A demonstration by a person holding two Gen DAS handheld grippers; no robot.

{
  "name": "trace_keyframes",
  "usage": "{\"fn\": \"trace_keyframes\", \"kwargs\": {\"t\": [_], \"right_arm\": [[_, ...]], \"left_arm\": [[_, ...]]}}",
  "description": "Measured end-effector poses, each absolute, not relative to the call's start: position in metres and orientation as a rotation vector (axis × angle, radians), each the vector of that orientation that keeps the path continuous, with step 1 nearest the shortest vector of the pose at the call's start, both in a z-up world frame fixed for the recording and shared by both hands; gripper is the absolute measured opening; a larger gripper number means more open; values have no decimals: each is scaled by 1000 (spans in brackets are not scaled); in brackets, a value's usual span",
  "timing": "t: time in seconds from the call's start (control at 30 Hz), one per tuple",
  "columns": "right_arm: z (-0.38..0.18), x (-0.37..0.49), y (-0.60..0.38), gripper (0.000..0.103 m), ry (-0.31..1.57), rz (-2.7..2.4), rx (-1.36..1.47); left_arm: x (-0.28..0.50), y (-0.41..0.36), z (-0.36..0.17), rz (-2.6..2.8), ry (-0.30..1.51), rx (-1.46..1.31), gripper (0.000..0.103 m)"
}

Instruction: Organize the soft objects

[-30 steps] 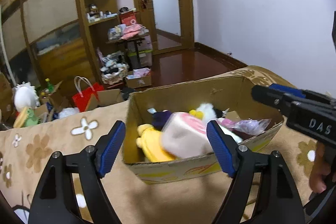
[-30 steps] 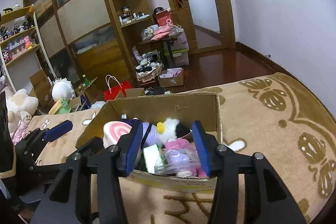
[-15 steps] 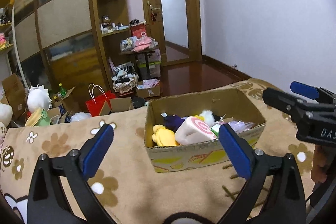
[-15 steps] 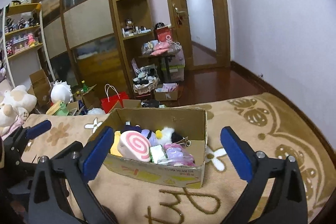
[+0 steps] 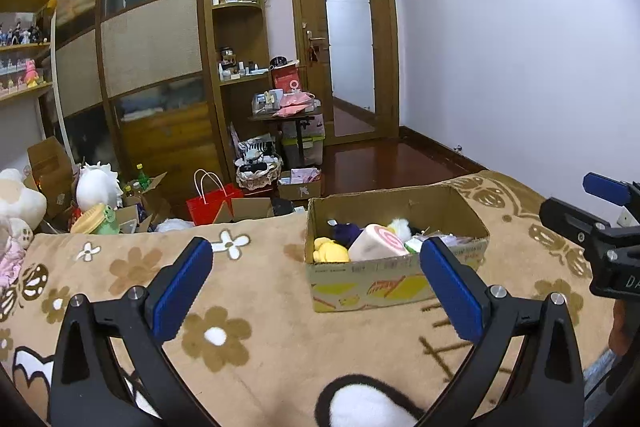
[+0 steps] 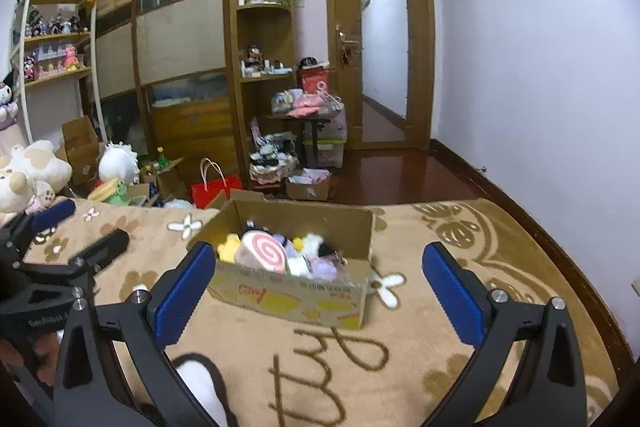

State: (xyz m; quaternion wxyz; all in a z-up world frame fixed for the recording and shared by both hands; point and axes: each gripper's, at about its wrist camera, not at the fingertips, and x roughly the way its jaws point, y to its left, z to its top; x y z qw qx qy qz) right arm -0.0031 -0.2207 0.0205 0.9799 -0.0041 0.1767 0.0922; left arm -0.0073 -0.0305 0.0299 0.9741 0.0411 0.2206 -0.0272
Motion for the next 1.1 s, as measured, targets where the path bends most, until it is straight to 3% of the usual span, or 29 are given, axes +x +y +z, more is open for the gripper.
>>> {"fn": "trace_keyframes", "kwargs": {"t": [0.37,1.1], "right_arm": [[10,-31,-236,103,359,149,54],[-12,-5,-242,103,424,118,66]], "left_arm": [[-23,-35,30,-72,467,108,102],[0,-33,6,-74,539,107,102]]}}
